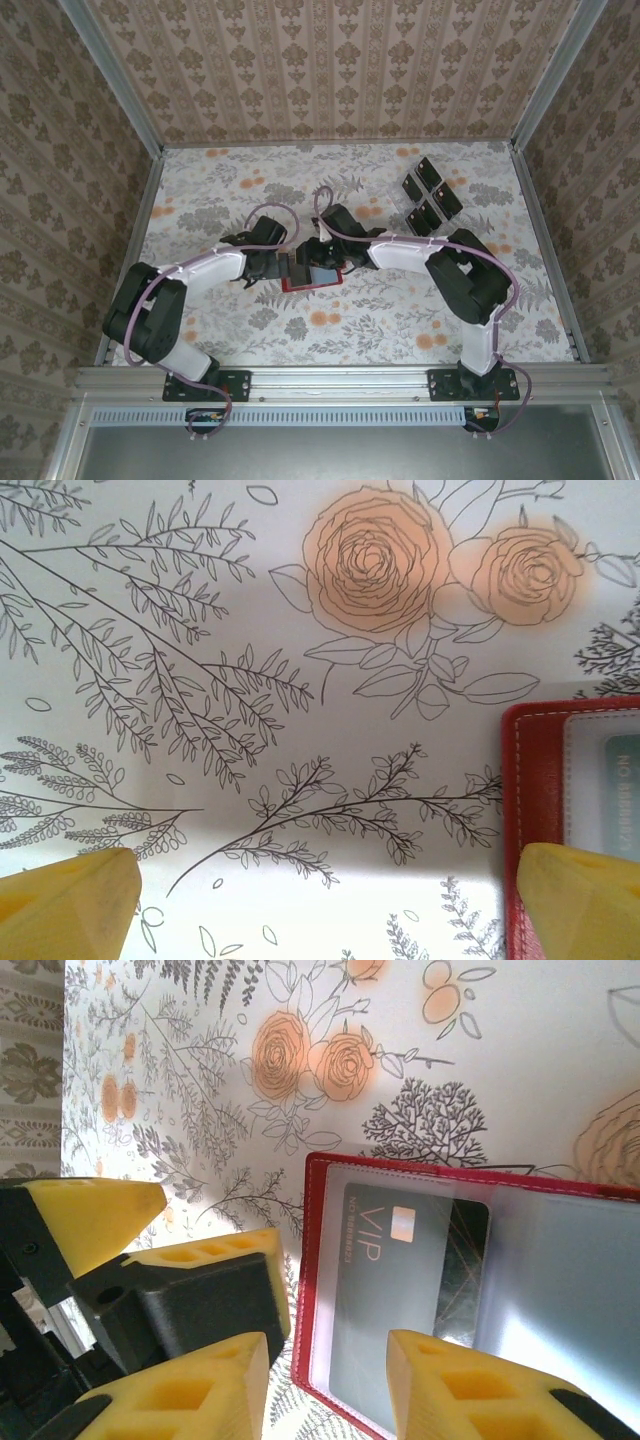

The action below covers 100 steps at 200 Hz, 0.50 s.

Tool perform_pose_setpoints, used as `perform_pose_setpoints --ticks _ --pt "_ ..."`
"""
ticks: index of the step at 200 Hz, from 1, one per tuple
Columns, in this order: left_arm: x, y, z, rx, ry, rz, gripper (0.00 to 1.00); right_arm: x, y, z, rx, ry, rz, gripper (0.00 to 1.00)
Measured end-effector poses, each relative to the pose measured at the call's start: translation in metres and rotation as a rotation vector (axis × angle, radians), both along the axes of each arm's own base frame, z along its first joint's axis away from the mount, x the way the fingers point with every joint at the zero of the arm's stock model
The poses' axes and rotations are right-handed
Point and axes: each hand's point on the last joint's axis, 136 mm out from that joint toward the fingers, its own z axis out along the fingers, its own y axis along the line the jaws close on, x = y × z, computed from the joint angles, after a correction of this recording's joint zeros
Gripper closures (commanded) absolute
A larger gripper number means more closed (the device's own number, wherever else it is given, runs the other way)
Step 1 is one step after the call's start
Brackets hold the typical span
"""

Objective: Put the credit cards into the card holder
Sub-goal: Insert the credit card into the card slot.

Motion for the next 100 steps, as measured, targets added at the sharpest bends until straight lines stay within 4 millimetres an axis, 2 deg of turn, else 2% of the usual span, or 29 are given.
perform_pose_setpoints --ticks 32,100 --pt "-0.001 0.001 0.0 0.002 0.004 0.0 0.0 -0.007 -0.008 -0.014 -0.025 0.029 -0.003 0.64" --pt "-0.008 0.005 -0.008 0.016 0.027 0.0 0.0 -0.01 -0.009 -0.034 -0.054 0.064 -0.001 0.67"
